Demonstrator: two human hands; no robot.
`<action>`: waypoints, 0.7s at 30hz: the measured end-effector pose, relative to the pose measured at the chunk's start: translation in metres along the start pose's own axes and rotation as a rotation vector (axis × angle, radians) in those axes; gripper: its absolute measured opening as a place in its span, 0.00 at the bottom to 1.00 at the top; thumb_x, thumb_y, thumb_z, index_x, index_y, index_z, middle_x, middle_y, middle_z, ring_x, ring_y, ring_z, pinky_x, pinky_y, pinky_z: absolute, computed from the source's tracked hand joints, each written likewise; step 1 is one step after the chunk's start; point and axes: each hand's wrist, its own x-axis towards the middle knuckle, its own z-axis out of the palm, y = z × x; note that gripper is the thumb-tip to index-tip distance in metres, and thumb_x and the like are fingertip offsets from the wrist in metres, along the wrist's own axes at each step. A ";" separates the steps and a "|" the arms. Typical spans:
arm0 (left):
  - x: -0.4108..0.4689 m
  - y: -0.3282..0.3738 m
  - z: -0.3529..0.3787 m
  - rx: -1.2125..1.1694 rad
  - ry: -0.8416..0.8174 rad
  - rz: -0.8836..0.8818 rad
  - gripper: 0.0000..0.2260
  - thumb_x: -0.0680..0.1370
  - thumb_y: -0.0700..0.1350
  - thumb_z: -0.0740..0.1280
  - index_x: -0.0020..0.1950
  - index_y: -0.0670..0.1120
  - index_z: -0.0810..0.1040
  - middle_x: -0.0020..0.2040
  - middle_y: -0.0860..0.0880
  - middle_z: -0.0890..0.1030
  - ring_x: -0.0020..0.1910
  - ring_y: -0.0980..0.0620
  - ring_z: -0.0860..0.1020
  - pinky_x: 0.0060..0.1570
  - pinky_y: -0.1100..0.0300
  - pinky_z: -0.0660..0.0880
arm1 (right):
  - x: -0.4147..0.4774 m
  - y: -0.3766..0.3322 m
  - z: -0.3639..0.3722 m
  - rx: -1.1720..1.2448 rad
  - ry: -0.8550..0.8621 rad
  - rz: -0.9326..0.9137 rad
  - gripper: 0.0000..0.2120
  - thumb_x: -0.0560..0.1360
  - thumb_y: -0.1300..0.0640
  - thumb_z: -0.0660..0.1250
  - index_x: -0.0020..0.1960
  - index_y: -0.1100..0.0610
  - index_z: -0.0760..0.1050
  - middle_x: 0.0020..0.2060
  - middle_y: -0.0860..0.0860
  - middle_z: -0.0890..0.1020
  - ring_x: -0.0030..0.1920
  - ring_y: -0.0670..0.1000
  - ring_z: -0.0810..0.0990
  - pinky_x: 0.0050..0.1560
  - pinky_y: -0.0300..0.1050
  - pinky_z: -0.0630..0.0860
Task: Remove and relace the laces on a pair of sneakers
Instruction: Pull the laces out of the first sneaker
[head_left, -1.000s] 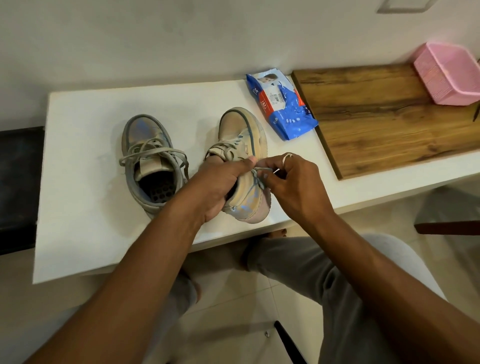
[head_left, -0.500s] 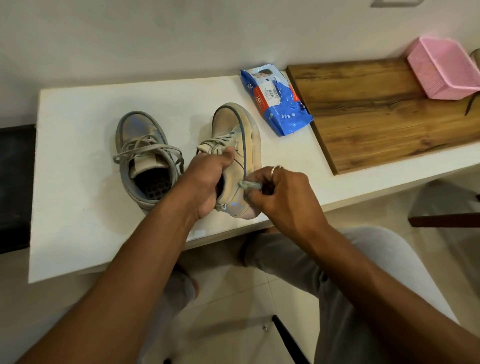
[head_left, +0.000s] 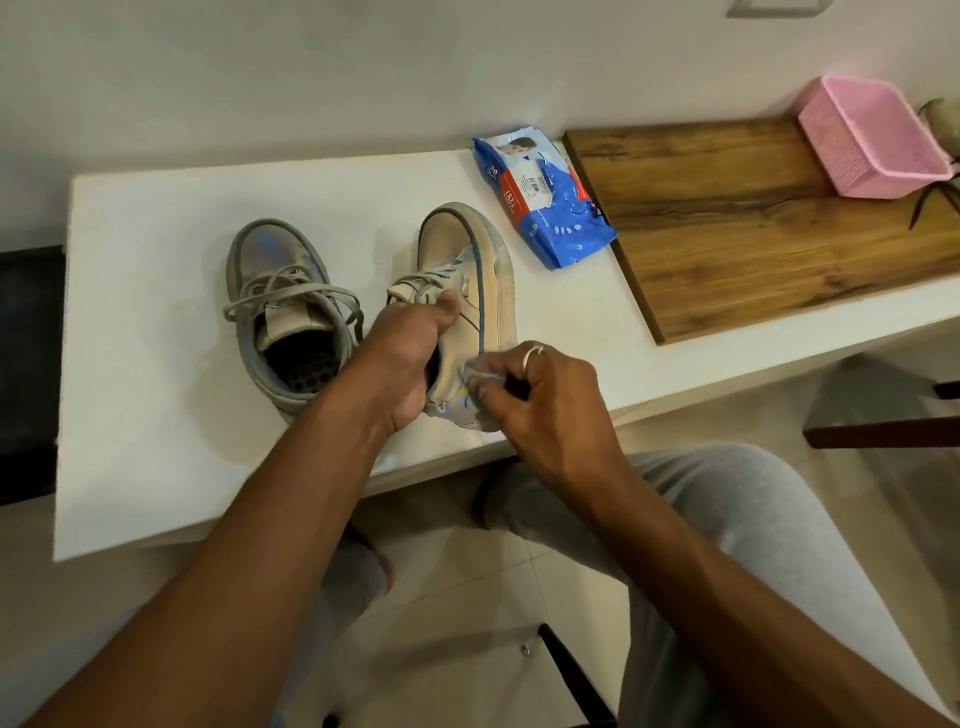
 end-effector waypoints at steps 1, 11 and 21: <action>0.000 0.000 0.000 0.004 0.003 0.004 0.11 0.82 0.44 0.63 0.59 0.40 0.79 0.53 0.41 0.84 0.53 0.42 0.83 0.55 0.43 0.78 | -0.003 0.001 0.001 -0.027 -0.018 -0.015 0.10 0.77 0.56 0.69 0.58 0.53 0.83 0.50 0.44 0.82 0.48 0.43 0.81 0.47 0.34 0.79; -0.003 0.004 -0.003 -0.004 0.000 -0.007 0.11 0.82 0.45 0.63 0.59 0.41 0.79 0.53 0.41 0.84 0.52 0.41 0.83 0.54 0.43 0.79 | 0.006 -0.004 0.004 -0.008 0.039 -0.131 0.10 0.77 0.59 0.69 0.57 0.53 0.84 0.47 0.47 0.83 0.48 0.46 0.80 0.49 0.43 0.79; -0.002 0.004 -0.003 0.011 -0.019 0.010 0.07 0.81 0.46 0.65 0.49 0.45 0.80 0.40 0.48 0.83 0.39 0.49 0.82 0.44 0.55 0.79 | 0.008 -0.012 0.007 -0.089 0.009 -0.296 0.10 0.76 0.60 0.69 0.56 0.53 0.84 0.46 0.48 0.82 0.45 0.44 0.78 0.45 0.37 0.77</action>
